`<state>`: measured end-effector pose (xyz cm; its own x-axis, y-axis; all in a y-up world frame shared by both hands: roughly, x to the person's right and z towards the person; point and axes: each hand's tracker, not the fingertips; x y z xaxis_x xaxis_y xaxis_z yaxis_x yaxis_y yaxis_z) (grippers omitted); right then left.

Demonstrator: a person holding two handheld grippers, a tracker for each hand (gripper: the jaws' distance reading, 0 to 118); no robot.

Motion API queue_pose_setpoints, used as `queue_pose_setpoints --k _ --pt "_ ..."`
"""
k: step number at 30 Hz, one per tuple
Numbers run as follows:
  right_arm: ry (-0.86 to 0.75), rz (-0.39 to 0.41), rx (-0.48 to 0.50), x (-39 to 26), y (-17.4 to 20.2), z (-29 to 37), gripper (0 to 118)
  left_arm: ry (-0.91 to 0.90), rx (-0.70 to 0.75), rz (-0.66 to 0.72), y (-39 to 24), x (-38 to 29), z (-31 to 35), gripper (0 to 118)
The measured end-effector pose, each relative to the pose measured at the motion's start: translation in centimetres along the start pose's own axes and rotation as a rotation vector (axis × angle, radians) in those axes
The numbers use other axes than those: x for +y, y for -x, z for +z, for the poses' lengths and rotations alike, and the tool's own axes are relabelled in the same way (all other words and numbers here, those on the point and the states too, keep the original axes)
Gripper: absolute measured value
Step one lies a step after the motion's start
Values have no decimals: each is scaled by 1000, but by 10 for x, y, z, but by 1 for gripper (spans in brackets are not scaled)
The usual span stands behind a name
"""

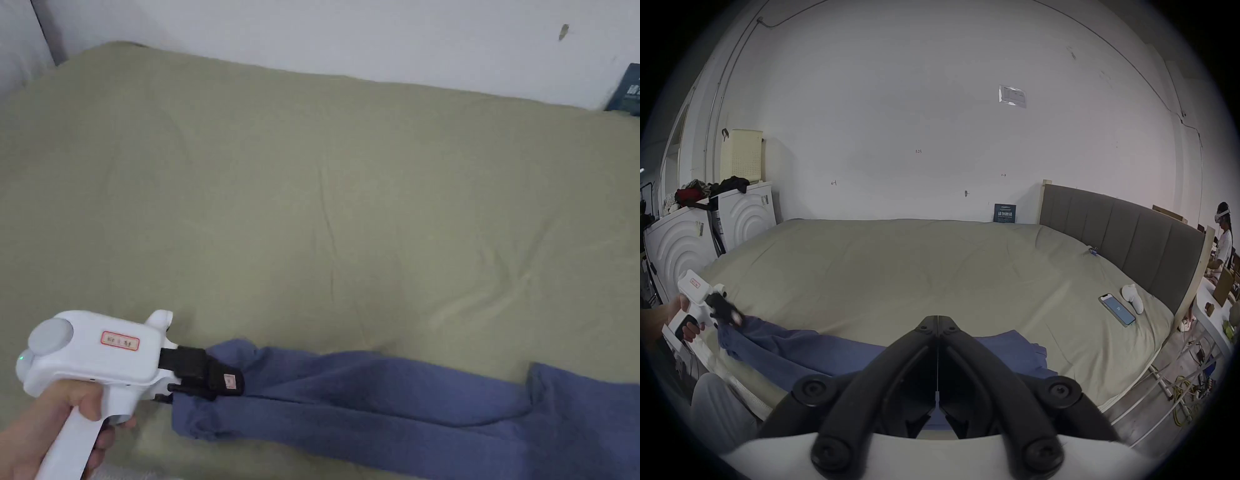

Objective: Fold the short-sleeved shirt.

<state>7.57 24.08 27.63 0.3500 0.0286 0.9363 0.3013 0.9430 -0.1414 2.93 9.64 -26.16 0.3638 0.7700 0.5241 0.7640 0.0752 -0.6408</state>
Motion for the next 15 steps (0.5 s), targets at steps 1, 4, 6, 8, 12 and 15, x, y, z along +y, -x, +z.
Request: queue_pose_setpoints --k 1,4,6,8,12,15 --pt "-1 -2 6 0 0 1 3 6 -43 4 1 -1 -2 6" --pt "0 -17 20 1 0 4 3 -42 -58 26 -3 -3 10 5" --pt "-6 -20 32 1 -1 5 3 -48 -34 7 -5 0 23 5" --pt "-11 -12 39 1 0 4 3 -72 -24 14 -6 3 40 5" --pt "-29 -18 54 3 1 4 3 -133 43 -4 -8 7 84 5" --pt "-38 -28 66 4 0 3 3 -196 112 17 -2 7 124 5"
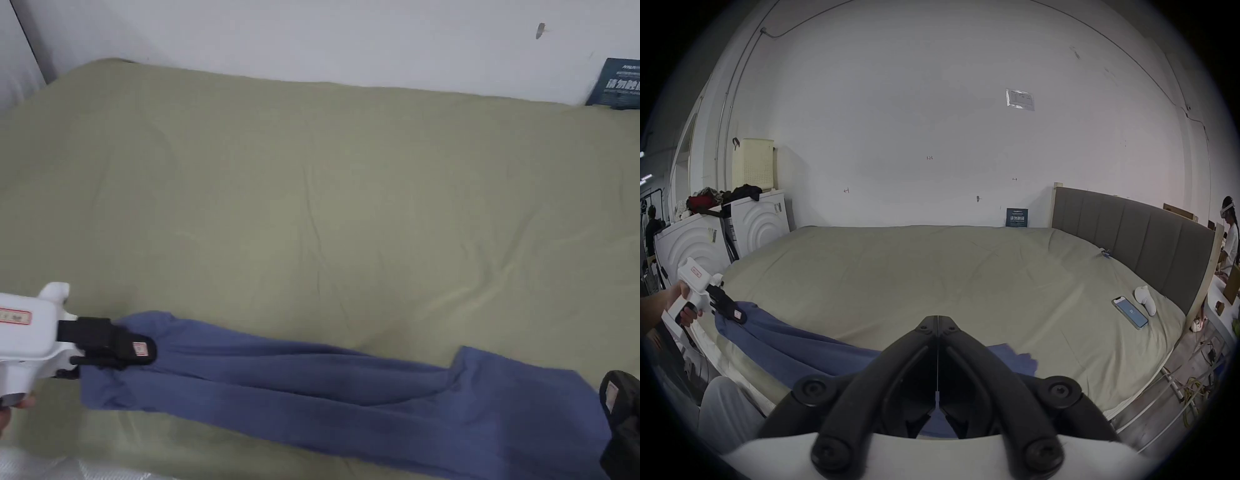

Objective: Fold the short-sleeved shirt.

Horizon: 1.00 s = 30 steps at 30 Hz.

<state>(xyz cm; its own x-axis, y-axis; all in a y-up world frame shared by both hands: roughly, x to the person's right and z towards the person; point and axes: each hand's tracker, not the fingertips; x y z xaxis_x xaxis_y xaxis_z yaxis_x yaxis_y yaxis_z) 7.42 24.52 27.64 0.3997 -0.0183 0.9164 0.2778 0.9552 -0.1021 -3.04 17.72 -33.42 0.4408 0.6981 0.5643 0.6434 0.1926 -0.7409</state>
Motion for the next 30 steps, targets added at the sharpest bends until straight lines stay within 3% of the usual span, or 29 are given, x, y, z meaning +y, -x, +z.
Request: queue_pose_setpoints --k 5,8,12,18,21,23,24,25,27,28,30 --pt "-1 -9 14 -2 -3 -1 3 -33 103 -10 -5 2 33 5" --pt "9 -18 18 -5 -5 -2 3 -17 154 -75 -35 -6 27 5" --pt "14 -34 24 -10 -8 1 3 76 119 -174 -99 -22 8 5" --pt "21 -54 36 -16 -12 6 3 124 183 -337 -189 -53 -57 5" --pt "29 -69 36 -19 -15 8 3 127 276 -428 -212 -70 -108 5" --pt "32 -75 31 -20 -17 10 3 153 265 -427 -214 -74 -144 5" --pt "35 -79 27 -20 -19 11 3 171 273 -432 -217 -78 -161 10" --pt "39 -83 28 -20 -22 11 3 179 271 -456 -219 -83 -175 29" --pt "46 -87 18 -20 -25 12 3 178 272 -511 -225 -93 -200 112" --pt "48 -89 15 -21 -27 12 3 205 260 -513 -225 -94 -208 118" --pt "51 -96 5 -20 -30 13 3 228 186 -432 -227 -91 -206 117"
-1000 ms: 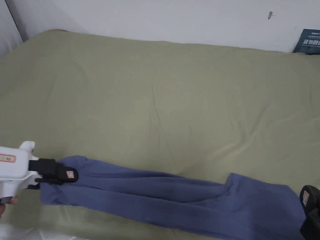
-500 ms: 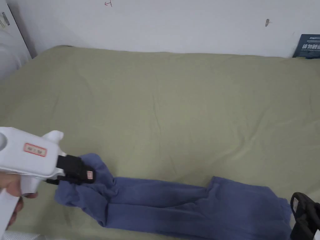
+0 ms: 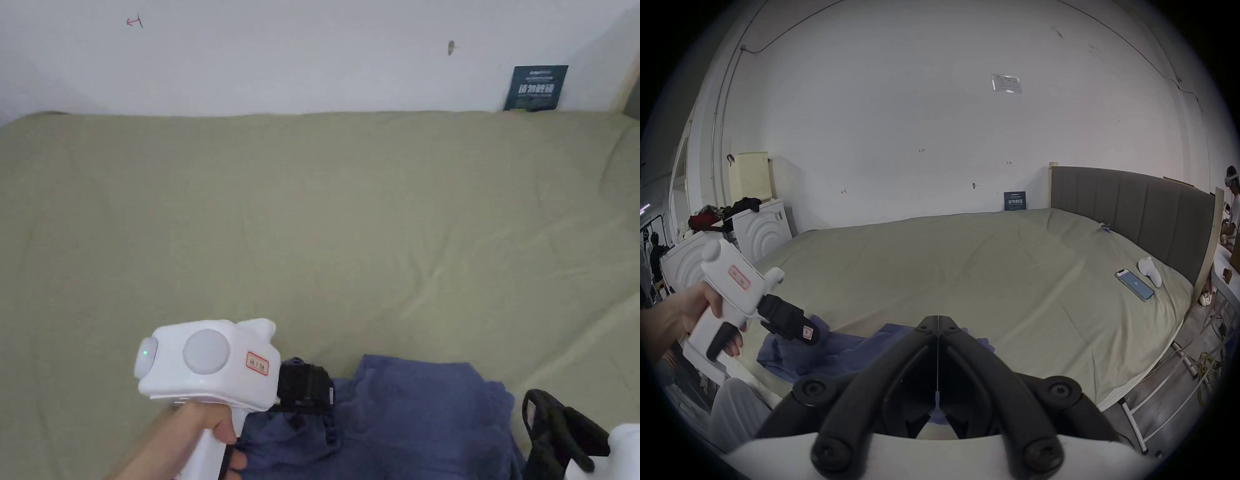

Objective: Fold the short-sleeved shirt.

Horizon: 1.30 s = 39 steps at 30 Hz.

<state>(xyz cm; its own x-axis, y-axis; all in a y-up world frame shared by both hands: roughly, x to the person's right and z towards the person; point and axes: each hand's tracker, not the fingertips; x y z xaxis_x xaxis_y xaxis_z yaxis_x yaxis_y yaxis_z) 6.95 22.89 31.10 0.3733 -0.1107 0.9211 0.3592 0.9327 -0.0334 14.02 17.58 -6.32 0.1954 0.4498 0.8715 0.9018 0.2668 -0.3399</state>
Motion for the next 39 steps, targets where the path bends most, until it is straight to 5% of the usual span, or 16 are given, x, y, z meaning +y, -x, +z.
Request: queue_pose_setpoints --k 3,5,8,15,25,34,39 --pt "5 -16 -2 0 -2 -1 3 -14 -12 -3 2 -3 16 115" --pt "13 -20 1 -1 -2 -4 3 -50 -36 0 9 -8 39 101" --pt "23 -18 12 -2 0 -8 3 -150 -165 103 38 -16 74 0" --pt "50 -7 36 -5 7 -12 3 -134 -188 199 76 -14 54 0" --pt "71 -7 11 -3 2 -8 3 72 -326 190 33 -29 -72 0" --pt "71 9 36 0 9 -15 3 -115 -270 119 48 -23 50 0" --pt "78 22 78 -2 24 -21 3 -227 -63 175 114 -43 117 0"
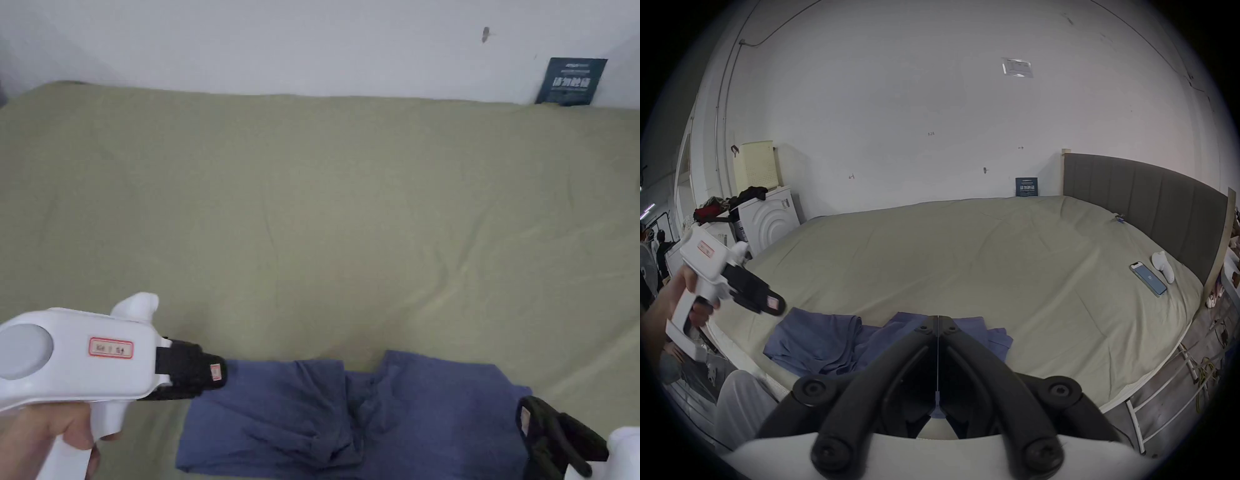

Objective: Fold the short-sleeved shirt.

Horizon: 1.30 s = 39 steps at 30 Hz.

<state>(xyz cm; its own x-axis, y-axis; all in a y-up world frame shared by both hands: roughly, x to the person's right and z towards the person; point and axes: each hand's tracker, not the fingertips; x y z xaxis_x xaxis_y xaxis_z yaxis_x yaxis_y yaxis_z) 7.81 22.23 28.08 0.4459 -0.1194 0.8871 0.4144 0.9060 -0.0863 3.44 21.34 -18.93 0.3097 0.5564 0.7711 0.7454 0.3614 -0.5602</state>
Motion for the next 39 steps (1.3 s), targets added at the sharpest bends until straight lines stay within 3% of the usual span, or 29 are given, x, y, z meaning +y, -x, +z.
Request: queue_pose_setpoints --k 5,6,8,9,18,19,20,21,23,25,34,39 --pt "17 -11 25 -3 10 -6 3 13 -14 45 46 -1 -6 2" --pt "21 -15 27 -3 11 -6 3 18 -46 49 49 0 -12 31" --pt "26 -15 29 -4 13 -7 3 79 -116 74 54 -2 -30 102" --pt "30 -10 28 -3 13 -6 3 109 -136 79 57 -4 -38 115" --pt "39 8 4 -2 9 -5 3 168 -459 246 68 -10 -97 111" --pt "41 5 7 -2 8 -5 3 172 -457 242 69 -11 -99 97" --pt "41 2 2 -3 8 -5 3 150 -435 237 68 -12 -97 59" --pt "41 1 1 -3 7 -4 3 160 -410 231 67 -13 -98 9" --pt "42 -4 1 -4 6 -4 3 185 -220 176 67 -21 -104 9" --pt "42 -8 1 -4 5 -2 3 163 -317 203 67 -21 -93 9" --pt "5 -17 22 2 -3 1 3 43 -65 136 69 -5 17 9" --pt "3 -17 43 1 -6 -1 3 4 113 30 41 -1 73 9"
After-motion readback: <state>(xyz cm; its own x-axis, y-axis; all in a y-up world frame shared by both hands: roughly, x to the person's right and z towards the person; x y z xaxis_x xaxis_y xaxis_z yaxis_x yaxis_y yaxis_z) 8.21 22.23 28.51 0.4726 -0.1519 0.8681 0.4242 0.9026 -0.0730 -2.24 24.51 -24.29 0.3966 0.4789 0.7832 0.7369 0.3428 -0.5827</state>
